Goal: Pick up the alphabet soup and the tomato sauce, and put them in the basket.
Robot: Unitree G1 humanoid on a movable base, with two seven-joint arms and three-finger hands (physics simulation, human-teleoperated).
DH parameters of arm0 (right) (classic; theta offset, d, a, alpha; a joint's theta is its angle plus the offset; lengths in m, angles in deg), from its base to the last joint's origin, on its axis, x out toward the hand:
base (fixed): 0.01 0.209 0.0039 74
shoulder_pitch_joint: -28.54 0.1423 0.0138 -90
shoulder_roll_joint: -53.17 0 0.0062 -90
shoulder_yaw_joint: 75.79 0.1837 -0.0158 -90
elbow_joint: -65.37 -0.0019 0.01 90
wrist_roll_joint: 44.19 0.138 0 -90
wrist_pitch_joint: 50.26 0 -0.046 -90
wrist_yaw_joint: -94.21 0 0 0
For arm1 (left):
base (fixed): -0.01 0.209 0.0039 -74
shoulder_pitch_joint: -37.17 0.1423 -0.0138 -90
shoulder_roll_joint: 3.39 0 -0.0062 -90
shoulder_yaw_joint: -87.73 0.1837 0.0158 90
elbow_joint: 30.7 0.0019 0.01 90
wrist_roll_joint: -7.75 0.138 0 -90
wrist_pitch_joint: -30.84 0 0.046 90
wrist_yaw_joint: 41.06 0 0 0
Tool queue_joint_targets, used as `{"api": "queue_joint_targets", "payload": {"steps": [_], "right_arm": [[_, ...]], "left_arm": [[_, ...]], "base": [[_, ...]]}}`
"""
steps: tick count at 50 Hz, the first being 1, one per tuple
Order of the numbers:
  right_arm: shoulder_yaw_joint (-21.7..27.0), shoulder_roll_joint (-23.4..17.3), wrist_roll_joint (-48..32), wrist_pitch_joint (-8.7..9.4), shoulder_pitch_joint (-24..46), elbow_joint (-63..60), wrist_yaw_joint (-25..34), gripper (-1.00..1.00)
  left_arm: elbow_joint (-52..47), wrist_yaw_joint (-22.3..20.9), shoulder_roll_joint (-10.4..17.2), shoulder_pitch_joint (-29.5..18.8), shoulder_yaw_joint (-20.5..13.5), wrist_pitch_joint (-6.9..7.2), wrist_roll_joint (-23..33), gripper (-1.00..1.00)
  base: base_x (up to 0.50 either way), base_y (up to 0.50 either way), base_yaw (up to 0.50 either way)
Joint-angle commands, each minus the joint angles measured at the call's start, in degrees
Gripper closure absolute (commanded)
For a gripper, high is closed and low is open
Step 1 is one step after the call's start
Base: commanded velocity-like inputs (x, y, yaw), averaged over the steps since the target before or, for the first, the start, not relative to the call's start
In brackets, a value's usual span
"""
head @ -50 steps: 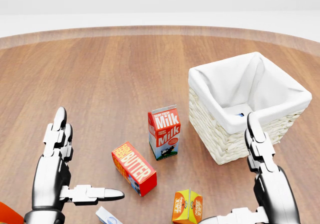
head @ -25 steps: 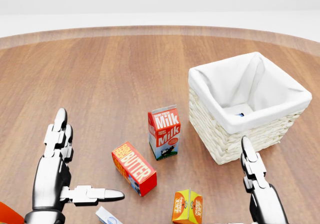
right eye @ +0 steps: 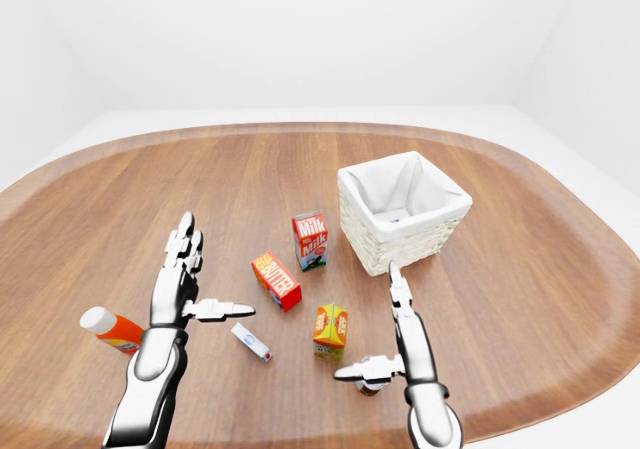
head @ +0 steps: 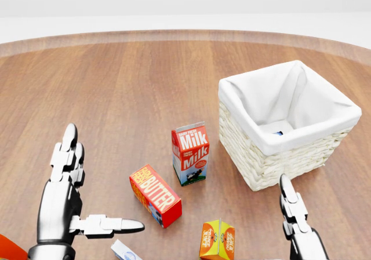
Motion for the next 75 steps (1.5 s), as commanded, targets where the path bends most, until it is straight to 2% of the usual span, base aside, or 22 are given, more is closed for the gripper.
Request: {"api": "queue_joint_targets", "payload": {"steps": [1, 4, 5, 10, 11, 14, 25, 28, 30, 38, 41, 43, 48, 50, 54, 56, 58, 63, 69, 72, 75], "right_arm": [[-0.58, -0.05, 0.31, 0.0, -2.11, -1.89, 0.23, -1.0], [-0.33, -0.13, -0.18, 0.0, -1.94, 3.5, -0.82, -1.0], [-0.39, -0.07, 0.25, 0.0, -2.29, 0.14, -0.08, -1.0], [-0.19, -0.02, -0.15, 0.0, -2.46, 3.46, -0.65, -1.0], [-0.34, 0.06, 0.23, 0.0, -2.91, -0.09, 0.11, -1.0], [-0.29, 0.08, -0.49, 0.0, -2.65, 4.01, -0.76, -1.0], [0.01, -0.18, -0.39, 0.0, -2.52, 6.52, -1.1, -1.0], [0.15, -0.03, 0.45, 0.0, -3.02, 1.57, 0.18, -1.0], [0.54, -0.06, -0.31, 0.0, -2.17, 8.0, -1.0, -1.0], [1.16, -0.16, -0.53, 0.0, -1.55, 10.44, -1.19, -1.0], [0.76, 0.23, 0.12, 0.0, -2.69, 3.67, 0.31, -1.0], [0.97, 0.17, -0.59, 0.0, -1.91, 8.26, -0.7, -1.0], [1.02, -0.01, -0.94, 0.0, -1.41, 10.98, -1.38, -1.0], [0.5, 0.25, -0.22, 0.0, -2.77, 4.33, 0.02, -1.0], [0.54, 0.25, -0.04, 0.0, -2.94, 3.6, 0.18, -1.0], [0.81, 0.11, -0.7, 0.0, -2.14, 8.17, -0.77, -1.0], [0.79, 0.09, -0.06, 0.0, -2.7, 5.1, 0.0, -1.0], [1.19, 0.02, -1.1, 0.0, -2.11, 11.31, -1.29, -1.0], [0.87, 0.12, -0.73, 0.0, -3.02, 7.45, -0.33, -1.0], [1.12, -0.05, -1.51, 0.0, -2.33, 12.87, -1.56, -1.0], [0.7, 0.22, -0.68, 0.0, -3.9, 5.94, 0.01, -1.0]], "left_arm": [[-0.38, -0.52, -0.04, 0.14, -0.13, 0.0, -1.07, -1.0], [-0.39, -0.5, -0.05, 0.15, -0.13, 0.0, -1.07, -1.0], [-0.38, -0.52, -0.04, 0.14, -0.12, 0.0, -1.07, -1.0], [-0.37, -0.53, -0.04, 0.14, -0.12, 0.0, -1.07, -1.0], [-0.37, -0.54, -0.04, 0.14, -0.12, 0.0, -1.07, -1.0], [-0.37, -0.54, -0.04, 0.14, -0.13, 0.0, -1.07, -1.0], [0.61, -0.36, -0.02, -0.12, -0.25, 0.0, -1.09, -1.0], [0.61, -0.37, 0.0, -0.15, -0.25, 0.0, -1.1, -1.0], [0.64, -0.37, -0.01, -0.12, -0.26, 0.0, -1.1, -1.0], [0.33, -0.43, 0.0, 0.05, -0.22, 0.0, -1.06, -1.0], [0.92, -0.41, 0.02, -0.08, -0.28, 0.0, -1.08, -1.0], [0.97, -0.42, 0.02, -0.06, -0.28, 0.0, -1.08, -1.0], [0.78, -0.45, 0.01, 0.06, -0.27, 0.0, -1.08, -1.0], [0.76, -0.42, -0.01, 0.01, -0.26, 0.0, -1.07, -1.0], [0.87, -0.43, 0.01, 0.0, -0.24, 0.0, -1.06, -1.0], [1.24, -0.41, 0.02, 0.0, -0.28, 0.0, -1.06, -1.0], [1.19, -0.39, 0.01, -0.07, -0.26, 0.0, -1.03, -1.0], [1.07, -0.4, 0.01, -0.04, -0.25, 0.0, -1.03, -1.0], [1.2, -0.38, 0.01, -0.02, -0.26, 0.0, -1.02, -1.0], [0.53, -0.39, -0.01, 0.09, -0.2, 0.0, -0.98, -1.0], [0.39, -0.38, -0.03, 0.09, -0.18, 0.0, -0.96, -1.0]], "base": [[0.0, 0.0, 0.0], [0.0, 0.0, 0.0], [0.0, 0.0, 0.0], [0.0, 0.0, 0.0], [0.0, 0.0, 0.0], [0.0, 0.0, 0.0], [0.0, 0.0, 0.0], [0.0, 0.0, 0.0], [0.0, 0.0, 0.0], [0.0, 0.0, 0.0], [0.0, 0.0, 0.0], [0.0, 0.0, 0.0], [0.0, 0.0, 0.0], [0.0, 0.0, 0.0], [0.0, 0.0, 0.0], [0.0, 0.0, 0.0], [0.0, 0.0, 0.0], [0.0, 0.0, 0.0], [0.0, 0.0, 0.0], [0.0, 0.0, 0.0], [0.0, 0.0, 0.0]]}}
